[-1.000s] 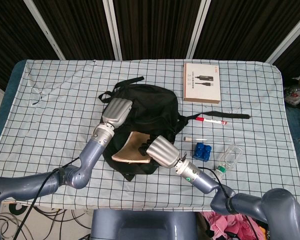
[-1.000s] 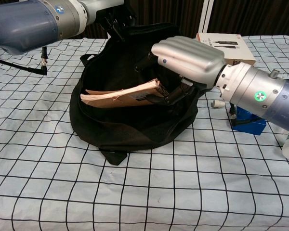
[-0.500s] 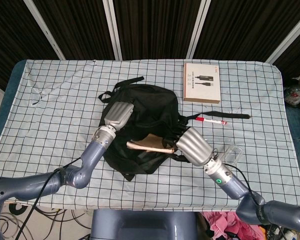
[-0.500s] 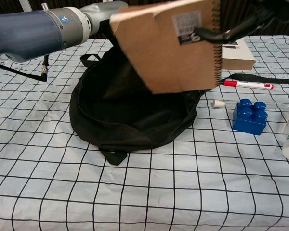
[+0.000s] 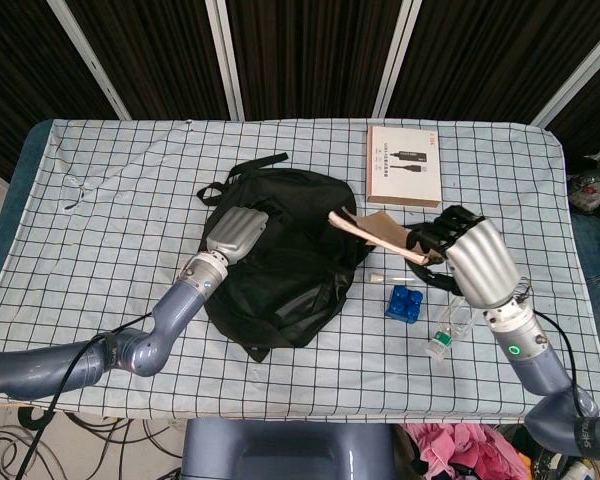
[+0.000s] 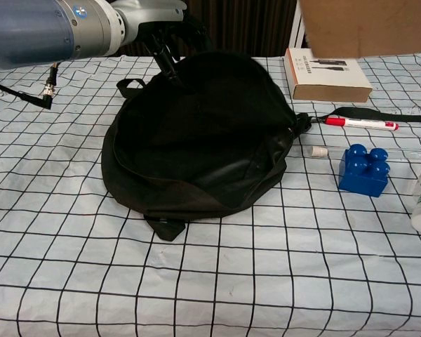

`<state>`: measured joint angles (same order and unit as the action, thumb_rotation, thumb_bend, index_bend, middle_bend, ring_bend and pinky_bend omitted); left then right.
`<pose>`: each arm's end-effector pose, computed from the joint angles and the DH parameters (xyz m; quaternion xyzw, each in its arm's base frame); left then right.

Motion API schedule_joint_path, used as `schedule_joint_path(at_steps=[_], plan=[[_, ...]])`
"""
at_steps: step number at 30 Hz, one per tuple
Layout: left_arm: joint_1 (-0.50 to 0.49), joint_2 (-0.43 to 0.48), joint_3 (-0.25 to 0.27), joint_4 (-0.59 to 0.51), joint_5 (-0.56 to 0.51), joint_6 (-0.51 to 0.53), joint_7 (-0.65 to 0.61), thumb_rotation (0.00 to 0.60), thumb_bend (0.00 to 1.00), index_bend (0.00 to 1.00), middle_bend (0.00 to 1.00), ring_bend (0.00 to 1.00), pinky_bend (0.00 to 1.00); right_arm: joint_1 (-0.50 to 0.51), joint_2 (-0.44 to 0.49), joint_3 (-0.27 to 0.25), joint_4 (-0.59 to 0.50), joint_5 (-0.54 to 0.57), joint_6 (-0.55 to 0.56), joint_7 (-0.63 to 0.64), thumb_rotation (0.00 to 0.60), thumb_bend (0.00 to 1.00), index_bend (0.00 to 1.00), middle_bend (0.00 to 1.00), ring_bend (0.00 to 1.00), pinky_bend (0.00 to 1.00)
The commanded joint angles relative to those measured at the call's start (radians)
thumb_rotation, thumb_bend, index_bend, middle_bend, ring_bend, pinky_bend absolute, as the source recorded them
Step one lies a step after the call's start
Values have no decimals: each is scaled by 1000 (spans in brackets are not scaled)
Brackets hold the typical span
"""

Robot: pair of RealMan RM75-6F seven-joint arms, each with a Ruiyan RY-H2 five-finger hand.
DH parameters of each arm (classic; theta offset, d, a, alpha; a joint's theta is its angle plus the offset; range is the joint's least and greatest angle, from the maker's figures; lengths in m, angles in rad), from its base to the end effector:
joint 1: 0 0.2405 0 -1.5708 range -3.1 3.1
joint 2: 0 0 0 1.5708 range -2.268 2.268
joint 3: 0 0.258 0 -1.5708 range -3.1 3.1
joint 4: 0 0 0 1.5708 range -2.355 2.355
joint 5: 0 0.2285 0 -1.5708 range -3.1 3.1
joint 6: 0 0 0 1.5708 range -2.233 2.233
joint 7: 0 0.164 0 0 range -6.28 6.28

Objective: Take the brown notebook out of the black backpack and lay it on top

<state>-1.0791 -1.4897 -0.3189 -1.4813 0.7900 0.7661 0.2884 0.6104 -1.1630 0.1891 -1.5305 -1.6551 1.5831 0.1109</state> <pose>-0.0237 0.4313 -0.0244 -0.7381 -0.4184 -0.4084 0.3368 -0.1365 -0.3434 0.1646 0.6371 -0.1446 0.6335 0.4146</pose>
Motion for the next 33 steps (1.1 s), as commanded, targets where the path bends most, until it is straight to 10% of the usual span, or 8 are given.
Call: schedule_joint_path(at_steps=[1,8,18,33], plan=[[1,30,4,-28,-7,-23,-15,600,123,299,259,99,199,-22,26,21,22,27,12,-11,600,504,853,672,643,511],[20,134,-20,-134,-30,-119,-121,600,65,274,198,39,103,-38,51,57,64,81,1,-18,600,507,853,675,644,511],[97,498,-259,-292,-129,-611,-519,600,65,272,171,6,48,17,-38,77,183,124,-105,-12,600,515,853,674,644,510],[227,422,-107,-370,173,138,-197,600,65,259,177,6,38,202,-286,67,370,64,-254,-204,600,526,853,674,643,506]])
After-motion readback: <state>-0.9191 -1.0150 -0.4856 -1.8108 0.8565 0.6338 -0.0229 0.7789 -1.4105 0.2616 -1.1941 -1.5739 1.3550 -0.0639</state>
